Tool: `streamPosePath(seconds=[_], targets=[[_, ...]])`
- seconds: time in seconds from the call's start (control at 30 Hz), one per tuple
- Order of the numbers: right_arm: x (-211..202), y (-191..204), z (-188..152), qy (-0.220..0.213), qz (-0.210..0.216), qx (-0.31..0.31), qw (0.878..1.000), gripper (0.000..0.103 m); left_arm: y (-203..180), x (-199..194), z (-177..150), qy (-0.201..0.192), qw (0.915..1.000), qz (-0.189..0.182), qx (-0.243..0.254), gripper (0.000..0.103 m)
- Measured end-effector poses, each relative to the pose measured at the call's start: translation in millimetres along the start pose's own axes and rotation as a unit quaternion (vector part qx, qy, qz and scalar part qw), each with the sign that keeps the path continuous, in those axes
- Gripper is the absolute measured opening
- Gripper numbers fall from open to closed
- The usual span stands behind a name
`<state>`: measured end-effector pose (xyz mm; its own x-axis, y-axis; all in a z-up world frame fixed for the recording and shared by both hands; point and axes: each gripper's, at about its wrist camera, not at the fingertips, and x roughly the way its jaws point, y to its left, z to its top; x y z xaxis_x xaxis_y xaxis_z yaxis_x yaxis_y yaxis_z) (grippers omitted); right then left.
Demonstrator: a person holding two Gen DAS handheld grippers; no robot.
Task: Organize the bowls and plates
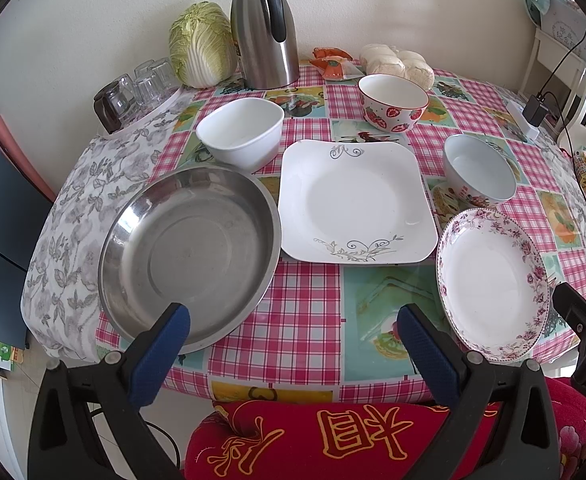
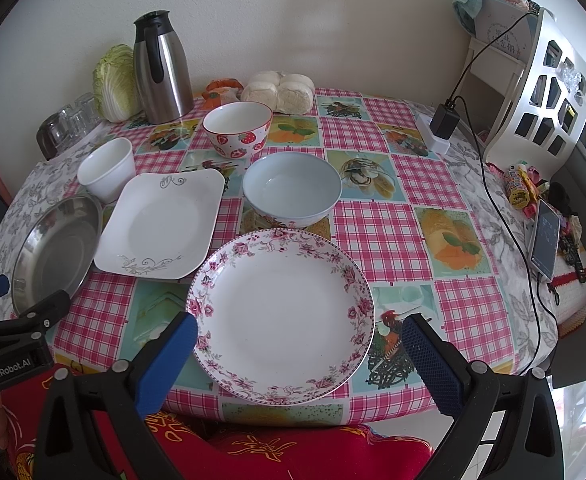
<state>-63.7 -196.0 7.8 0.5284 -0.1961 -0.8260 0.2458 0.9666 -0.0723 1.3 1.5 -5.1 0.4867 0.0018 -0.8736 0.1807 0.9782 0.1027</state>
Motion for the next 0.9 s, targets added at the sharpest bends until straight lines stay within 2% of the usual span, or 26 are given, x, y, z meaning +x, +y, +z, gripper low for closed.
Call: streamPosePath(seconds=[0.7,0.9], targets=[[-2,3,0,0.000,-0.009,-0.008,1.000,0.103,0,2,-2,0.004,1.0000,-0.007,-0.006,0.103],[5,4,6,0.018,0.020,-0.017,1.000,0.103,6,3,9,0.011,0.9991,-0.037,-0.019,0.103]])
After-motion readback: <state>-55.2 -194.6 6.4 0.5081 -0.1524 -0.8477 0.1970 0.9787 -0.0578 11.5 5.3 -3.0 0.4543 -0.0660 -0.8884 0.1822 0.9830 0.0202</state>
